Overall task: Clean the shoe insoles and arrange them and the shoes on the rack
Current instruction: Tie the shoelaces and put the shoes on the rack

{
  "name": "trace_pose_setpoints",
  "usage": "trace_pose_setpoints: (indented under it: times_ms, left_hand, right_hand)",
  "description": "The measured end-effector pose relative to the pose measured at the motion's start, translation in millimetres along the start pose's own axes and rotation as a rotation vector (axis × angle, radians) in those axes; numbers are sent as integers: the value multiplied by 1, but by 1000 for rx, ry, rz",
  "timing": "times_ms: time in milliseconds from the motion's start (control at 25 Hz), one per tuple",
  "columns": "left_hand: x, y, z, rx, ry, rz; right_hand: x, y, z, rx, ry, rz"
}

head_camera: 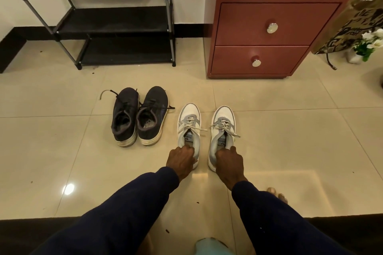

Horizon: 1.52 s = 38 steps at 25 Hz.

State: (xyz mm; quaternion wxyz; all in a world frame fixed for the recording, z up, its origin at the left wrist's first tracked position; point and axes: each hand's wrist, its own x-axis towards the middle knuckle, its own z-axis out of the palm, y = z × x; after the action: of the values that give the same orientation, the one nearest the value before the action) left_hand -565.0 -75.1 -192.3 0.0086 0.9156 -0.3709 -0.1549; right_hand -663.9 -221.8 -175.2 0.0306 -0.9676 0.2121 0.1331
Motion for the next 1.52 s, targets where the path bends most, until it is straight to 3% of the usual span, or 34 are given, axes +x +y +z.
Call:
trace_pose_setpoints:
  times_ms: [600,760,960,1320,1520]
  left_hand:
    - [111,-35,-21,-260,360,-128]
    - [93,-43,-75,-303,344,-198]
    - [66,-59,-176,-305,287,-276]
    - [75,-199,-369,-326,305,-344]
    - [141,-280,-383,-268,343,-331]
  right_hand:
    - [129,0,-31,165,209,-154]
    - [130,-16,-99,181,209,-180]
    - [127,-51,-205,190,80,-185]
    - [202,-172,-384,174,-50,-265]
    - [295,-234,-398,255,14,-272]
